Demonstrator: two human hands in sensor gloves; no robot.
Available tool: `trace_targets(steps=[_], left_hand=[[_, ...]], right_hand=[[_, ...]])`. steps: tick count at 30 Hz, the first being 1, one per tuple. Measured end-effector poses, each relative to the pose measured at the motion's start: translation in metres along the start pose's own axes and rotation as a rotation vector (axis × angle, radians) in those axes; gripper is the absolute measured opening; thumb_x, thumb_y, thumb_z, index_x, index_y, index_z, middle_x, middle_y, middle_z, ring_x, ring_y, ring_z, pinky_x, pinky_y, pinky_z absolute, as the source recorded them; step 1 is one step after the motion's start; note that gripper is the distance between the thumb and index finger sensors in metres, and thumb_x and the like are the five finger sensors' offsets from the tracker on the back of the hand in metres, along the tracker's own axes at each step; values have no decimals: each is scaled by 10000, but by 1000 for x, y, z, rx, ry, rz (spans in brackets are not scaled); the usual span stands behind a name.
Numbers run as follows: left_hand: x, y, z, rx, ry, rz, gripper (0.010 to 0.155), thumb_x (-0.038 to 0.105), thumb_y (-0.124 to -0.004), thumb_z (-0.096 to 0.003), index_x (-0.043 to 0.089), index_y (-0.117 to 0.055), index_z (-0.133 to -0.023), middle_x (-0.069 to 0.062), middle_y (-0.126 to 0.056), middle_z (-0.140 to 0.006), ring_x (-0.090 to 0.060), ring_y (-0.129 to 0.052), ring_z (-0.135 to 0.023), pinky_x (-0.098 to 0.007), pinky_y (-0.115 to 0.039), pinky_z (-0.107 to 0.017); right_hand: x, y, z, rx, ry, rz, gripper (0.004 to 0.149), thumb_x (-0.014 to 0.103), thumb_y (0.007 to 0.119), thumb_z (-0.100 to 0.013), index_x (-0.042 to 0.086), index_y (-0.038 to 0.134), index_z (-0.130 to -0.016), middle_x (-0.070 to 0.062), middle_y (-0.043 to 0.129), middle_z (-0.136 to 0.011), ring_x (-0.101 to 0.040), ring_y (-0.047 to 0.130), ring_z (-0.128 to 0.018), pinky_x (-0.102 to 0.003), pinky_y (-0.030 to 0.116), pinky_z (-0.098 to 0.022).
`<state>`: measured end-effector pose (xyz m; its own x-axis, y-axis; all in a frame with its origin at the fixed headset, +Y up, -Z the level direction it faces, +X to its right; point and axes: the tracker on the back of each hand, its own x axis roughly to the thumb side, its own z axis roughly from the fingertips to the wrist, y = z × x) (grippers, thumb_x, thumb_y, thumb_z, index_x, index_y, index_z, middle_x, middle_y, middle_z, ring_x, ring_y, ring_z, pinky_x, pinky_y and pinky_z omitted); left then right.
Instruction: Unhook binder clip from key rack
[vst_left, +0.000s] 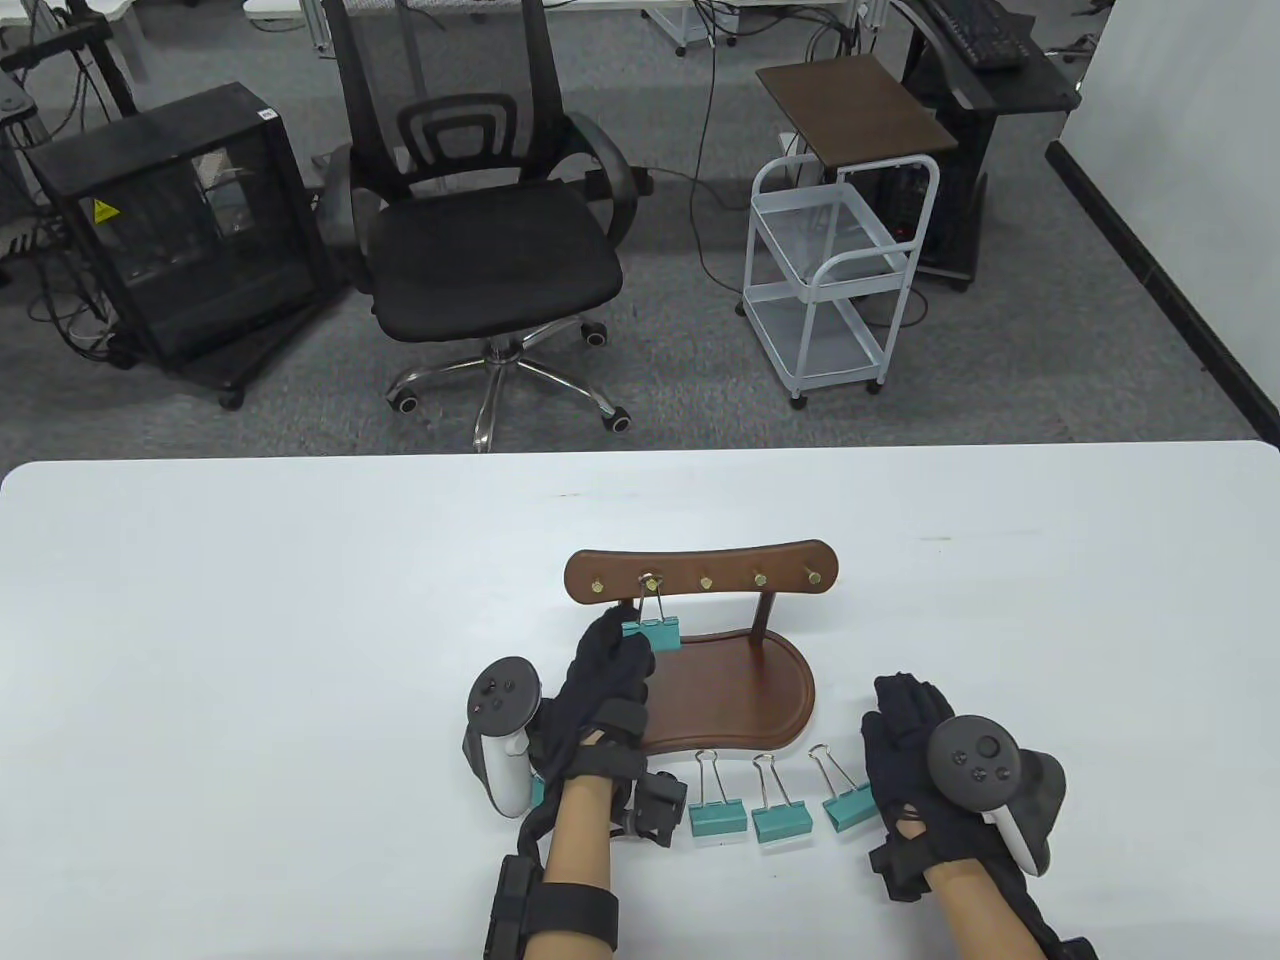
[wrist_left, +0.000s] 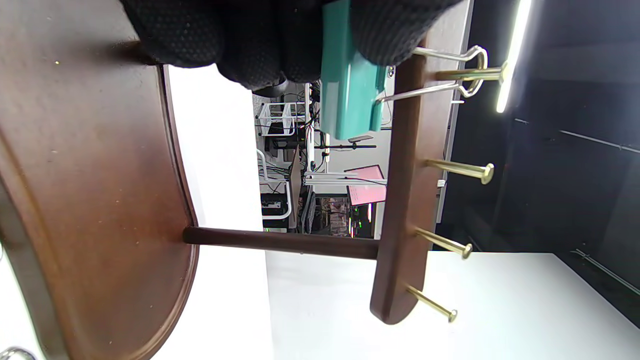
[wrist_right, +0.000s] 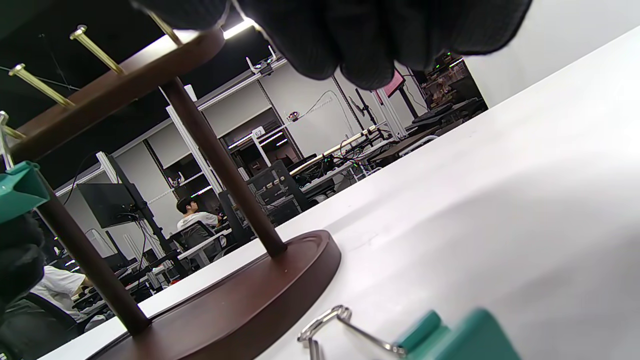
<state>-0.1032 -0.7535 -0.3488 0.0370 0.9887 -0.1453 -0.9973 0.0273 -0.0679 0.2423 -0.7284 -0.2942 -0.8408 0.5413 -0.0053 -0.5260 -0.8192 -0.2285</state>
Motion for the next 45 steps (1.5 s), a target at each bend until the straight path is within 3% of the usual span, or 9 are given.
trace_targets(steps=[27, 45], left_hand=[[2, 12, 3, -20, -61, 40, 579, 452, -719, -580, 351, -528, -1118, -23, -660, -1106, -286, -740, -975, -543, -678, -700], [26, 14, 46, -40, -106, -65, 526, 468, -758, -553, 316, -658, -1047, -46, -796, -1032, -297, -862, -884, -530, -761, -619]], right_hand=[[-2, 0, 0, 0, 13, -6, 579, 485, 638, -411, 165, 669, -892, -151, 683, -971, -404, 616, -882, -508, 629, -614], [-1, 0, -2, -11, 1, -14, 578, 484, 637, -410, 166, 669, -892, -149, 681, -971, -403, 615, -881, -507, 629, -615]])
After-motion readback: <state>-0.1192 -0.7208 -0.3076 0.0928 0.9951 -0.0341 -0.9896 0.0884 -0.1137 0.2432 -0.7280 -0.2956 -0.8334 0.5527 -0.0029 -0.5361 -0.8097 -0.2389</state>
